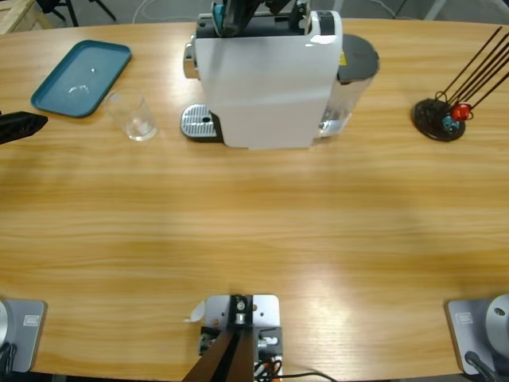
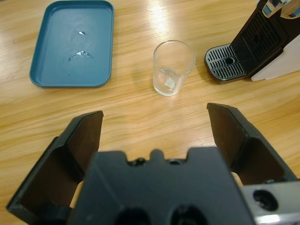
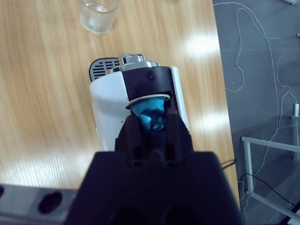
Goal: Pour coffee
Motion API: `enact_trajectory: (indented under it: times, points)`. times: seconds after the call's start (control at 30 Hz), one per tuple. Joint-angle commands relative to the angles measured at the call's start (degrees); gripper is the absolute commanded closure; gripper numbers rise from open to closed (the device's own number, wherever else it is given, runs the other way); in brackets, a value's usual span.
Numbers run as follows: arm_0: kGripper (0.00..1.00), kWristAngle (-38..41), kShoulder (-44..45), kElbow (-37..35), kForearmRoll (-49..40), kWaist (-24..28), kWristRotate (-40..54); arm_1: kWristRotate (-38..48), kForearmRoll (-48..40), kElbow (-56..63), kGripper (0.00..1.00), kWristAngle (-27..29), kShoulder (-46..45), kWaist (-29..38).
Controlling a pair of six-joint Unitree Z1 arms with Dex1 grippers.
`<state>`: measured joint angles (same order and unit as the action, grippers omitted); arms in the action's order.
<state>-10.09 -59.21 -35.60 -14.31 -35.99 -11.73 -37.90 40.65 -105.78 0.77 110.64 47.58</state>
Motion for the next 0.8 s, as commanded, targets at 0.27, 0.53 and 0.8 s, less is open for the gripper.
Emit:
enact_trajectory:
  times: [0.27,0.53,0.8]
  points:
    - [0.050,0.7,-0.4,1.9,0.6,-0.3,0.8,1.3,3.1,-3.1,1.000,-2.2,6.3,0.7]
    - [0.050,0.8,-0.3,1.9,0.6,-0.3,0.8,1.3,5.6,-3.2,0.991,-2.2,6.5,0.7]
    - [0.050,0.8,-0.2,1.9,0.6,-0.4,0.8,1.9,7.4,-4.6,0.635,-2.4,7.7,0.7]
